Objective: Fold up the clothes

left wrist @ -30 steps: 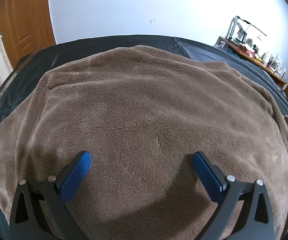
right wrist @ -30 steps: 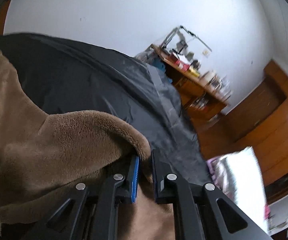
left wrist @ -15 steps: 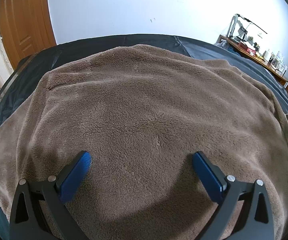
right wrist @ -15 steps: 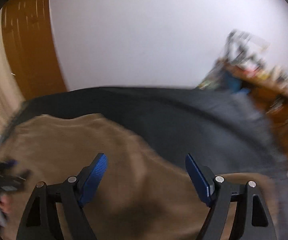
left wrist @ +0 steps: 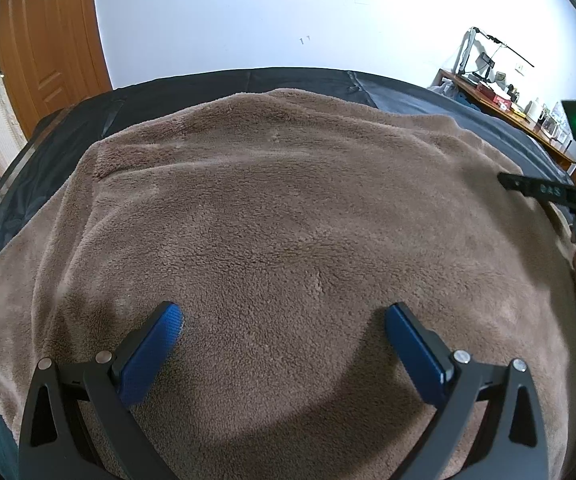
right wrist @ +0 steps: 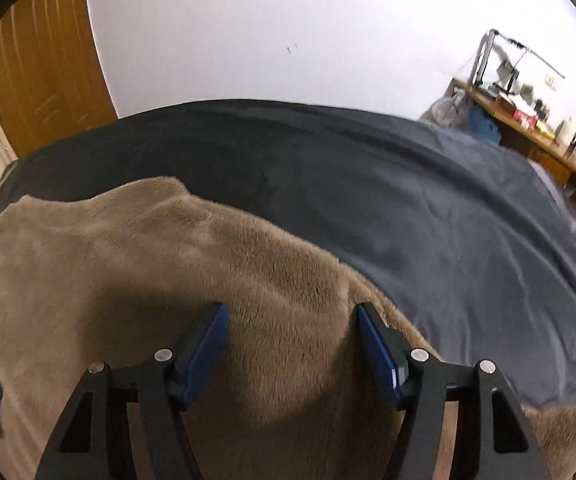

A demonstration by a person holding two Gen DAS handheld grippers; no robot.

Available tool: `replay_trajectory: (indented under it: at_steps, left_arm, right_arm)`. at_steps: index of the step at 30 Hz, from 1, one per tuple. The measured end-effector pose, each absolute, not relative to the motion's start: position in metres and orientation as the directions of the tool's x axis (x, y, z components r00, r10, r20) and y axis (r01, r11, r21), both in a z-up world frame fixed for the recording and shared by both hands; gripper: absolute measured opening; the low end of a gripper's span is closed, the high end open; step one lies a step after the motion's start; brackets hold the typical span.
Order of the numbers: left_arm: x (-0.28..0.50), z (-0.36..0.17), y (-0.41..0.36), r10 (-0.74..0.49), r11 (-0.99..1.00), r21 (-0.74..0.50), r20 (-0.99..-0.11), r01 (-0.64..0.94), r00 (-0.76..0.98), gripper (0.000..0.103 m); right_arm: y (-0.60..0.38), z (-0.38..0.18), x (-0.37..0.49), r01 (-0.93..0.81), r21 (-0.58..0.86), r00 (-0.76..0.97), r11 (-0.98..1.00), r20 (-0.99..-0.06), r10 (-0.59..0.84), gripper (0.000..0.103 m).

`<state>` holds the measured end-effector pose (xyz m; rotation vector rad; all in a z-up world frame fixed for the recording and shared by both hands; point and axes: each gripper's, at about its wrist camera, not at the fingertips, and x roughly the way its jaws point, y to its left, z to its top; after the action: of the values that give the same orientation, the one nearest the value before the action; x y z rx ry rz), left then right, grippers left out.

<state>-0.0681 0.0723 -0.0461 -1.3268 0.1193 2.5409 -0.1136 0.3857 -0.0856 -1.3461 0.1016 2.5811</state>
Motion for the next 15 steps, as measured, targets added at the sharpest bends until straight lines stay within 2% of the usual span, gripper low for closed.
replay_trajectory:
  at_steps: [10, 15]
  left_arm:
    - [-0.069, -0.046, 0.074, 0.199, -0.959, -0.048, -0.815, -0.278, -0.544, 0.102]
    - [-0.069, -0.045, 0.076, 0.196, -0.959, -0.046, -0.816, -0.278, -0.544, 0.102]
  right_arm:
    - [0.378, -0.086, -0.119, -0.227, -0.067, -0.564, -0.972, -0.804, 0.187, 0.068]
    - [0.35, -0.057, -0.105, -0.22, -0.093, -0.627, -0.971, -0.749, 0.214, 0.068]
